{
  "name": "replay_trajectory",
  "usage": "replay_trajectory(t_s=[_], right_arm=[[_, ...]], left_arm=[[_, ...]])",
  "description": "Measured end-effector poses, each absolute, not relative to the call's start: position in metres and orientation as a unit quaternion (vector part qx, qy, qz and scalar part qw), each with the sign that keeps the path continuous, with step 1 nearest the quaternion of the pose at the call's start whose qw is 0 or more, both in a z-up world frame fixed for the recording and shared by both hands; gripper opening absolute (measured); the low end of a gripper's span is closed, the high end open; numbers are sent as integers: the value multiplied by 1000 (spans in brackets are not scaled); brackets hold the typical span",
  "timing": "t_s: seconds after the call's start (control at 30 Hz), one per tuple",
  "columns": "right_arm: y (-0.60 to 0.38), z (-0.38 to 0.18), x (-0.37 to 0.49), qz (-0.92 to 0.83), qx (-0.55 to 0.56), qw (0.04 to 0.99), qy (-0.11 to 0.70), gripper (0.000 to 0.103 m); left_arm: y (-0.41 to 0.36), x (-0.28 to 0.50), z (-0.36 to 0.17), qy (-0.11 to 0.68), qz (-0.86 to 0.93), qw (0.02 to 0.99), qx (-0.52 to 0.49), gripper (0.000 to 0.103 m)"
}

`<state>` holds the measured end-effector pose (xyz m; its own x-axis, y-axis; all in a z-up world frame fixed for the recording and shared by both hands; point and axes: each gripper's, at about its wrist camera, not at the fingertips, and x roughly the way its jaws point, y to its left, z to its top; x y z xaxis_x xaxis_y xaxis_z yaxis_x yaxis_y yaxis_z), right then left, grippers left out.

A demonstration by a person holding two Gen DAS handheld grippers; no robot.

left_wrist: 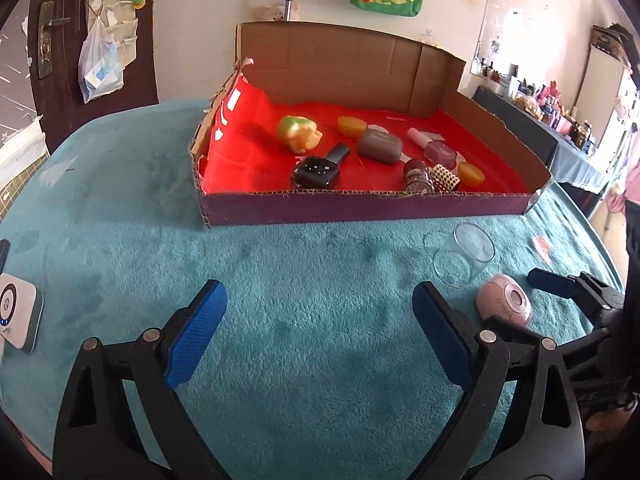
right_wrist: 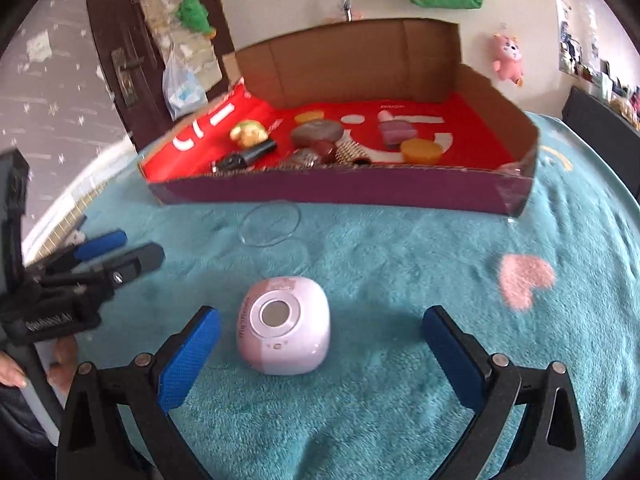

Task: Organize rigid objects
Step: 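Grasp the clear plastic cup with the left tool while the right tool grasps the pink round compact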

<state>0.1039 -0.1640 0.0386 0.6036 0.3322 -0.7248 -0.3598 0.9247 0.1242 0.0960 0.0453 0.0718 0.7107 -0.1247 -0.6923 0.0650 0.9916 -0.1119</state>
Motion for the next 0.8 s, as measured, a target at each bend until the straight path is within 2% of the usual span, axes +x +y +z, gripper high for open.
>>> replay_trajectory(t_s=[0.17, 0.67, 0.8], right_arm=[[-158, 37, 110, 156, -55, 896, 411, 103], [-218, 41, 123, 144, -58, 898, 411, 103], [-217, 41, 113, 154, -67, 899, 404, 98]], left_arm=[[36, 103, 75, 379, -70, 922, -30, 95], [-20, 127, 71, 402, -134, 906, -2, 95], [-31, 132, 67, 407, -141, 902, 8, 95]])
